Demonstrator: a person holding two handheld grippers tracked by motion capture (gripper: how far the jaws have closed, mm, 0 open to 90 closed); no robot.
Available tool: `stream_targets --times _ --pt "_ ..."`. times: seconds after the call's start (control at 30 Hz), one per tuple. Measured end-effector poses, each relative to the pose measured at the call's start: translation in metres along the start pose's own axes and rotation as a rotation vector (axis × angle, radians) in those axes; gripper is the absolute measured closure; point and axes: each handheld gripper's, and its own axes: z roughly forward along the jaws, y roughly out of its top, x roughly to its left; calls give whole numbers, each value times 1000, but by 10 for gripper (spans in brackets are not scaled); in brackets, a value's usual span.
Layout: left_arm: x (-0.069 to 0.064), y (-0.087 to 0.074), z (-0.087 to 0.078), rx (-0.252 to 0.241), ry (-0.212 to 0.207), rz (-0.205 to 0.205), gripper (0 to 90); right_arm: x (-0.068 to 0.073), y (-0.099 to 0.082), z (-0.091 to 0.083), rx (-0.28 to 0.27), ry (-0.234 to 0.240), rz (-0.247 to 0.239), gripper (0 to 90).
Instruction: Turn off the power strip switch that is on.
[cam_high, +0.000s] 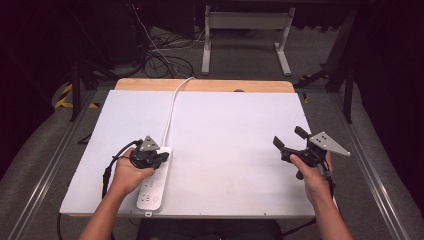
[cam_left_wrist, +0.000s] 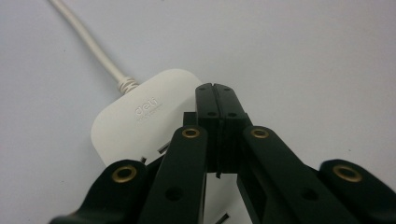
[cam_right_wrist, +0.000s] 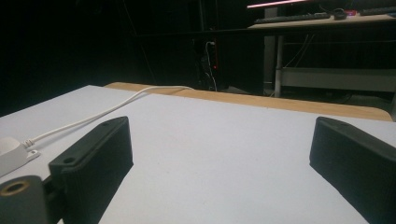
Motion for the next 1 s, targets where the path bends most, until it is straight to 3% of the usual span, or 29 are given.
stream_targets --times 0.6,0.67,0.9,1.0 --pt "1 0 0 2 -6 -1 900 0 0 0 2 0 -1 61" --pt "-2 1 0 1 19 25 900 0 0 0 2 0 -1 61" --pt "-3 2 -1 13 19 36 900 0 0 2 7 4 -2 61" --pt "-5 3 0 14 30 66 900 0 -1 2 8 3 -2 61"
